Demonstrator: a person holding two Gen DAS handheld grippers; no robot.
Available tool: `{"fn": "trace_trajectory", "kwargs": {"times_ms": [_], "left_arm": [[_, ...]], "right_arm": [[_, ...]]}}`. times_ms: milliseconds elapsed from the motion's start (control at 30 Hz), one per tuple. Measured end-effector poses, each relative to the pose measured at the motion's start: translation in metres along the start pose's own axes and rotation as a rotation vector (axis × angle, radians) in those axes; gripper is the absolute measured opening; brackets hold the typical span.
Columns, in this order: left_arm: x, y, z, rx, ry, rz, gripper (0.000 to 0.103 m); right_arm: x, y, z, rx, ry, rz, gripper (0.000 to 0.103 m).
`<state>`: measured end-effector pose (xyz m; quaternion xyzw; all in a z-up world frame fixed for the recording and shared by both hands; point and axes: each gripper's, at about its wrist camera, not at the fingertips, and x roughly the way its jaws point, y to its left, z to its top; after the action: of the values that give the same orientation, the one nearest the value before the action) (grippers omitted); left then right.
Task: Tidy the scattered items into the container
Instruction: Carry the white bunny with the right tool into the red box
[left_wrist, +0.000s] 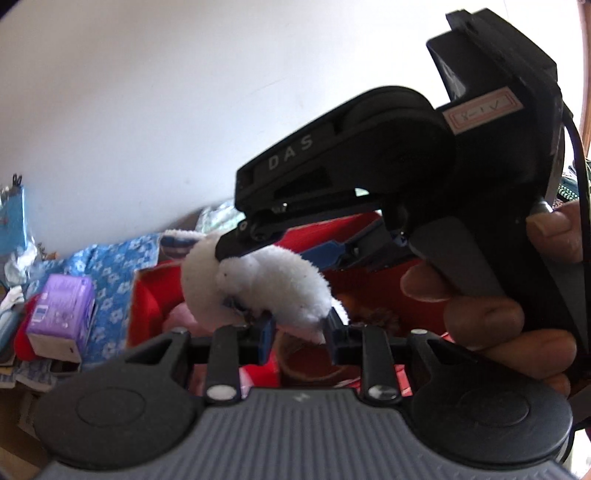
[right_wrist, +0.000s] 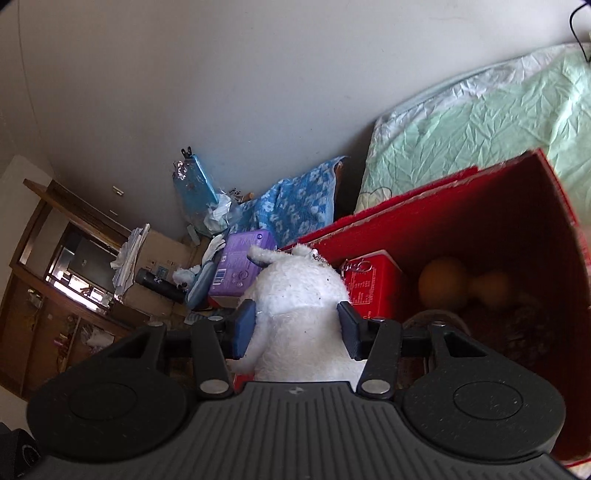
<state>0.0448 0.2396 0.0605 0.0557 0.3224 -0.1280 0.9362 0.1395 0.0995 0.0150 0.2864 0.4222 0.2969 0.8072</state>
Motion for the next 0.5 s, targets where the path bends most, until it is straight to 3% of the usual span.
{"fn": "trace_trajectory", "kwargs": {"times_ms": [167, 333, 433, 500], "left_arm": [[0.007, 0.051, -0.009, -0.05, 0.037, -0.001, 0.043], [0.019, 0.081, -0.015, -0.1, 0.055, 0.001, 0.046], [0.028, 0.098, -0.023, -0.146, 0.114, -0.009, 0.045], [0.022, 0.092, -0.026, -0.116, 0.111, -0.009, 0.044]], "right_arm": [[0.03, 0.009, -0.009, 0.033, -0.015, -0.067, 0.053], [0.042, 0.016, -0.011, 0.048, -0.049, -0.127, 0.054], [0.056, 0.025, -0.016, -0.003, -0.032, -0.171, 0.054], [0.058, 0.033, -0.02, -0.057, -0.031, -0.198, 0.054]]}}
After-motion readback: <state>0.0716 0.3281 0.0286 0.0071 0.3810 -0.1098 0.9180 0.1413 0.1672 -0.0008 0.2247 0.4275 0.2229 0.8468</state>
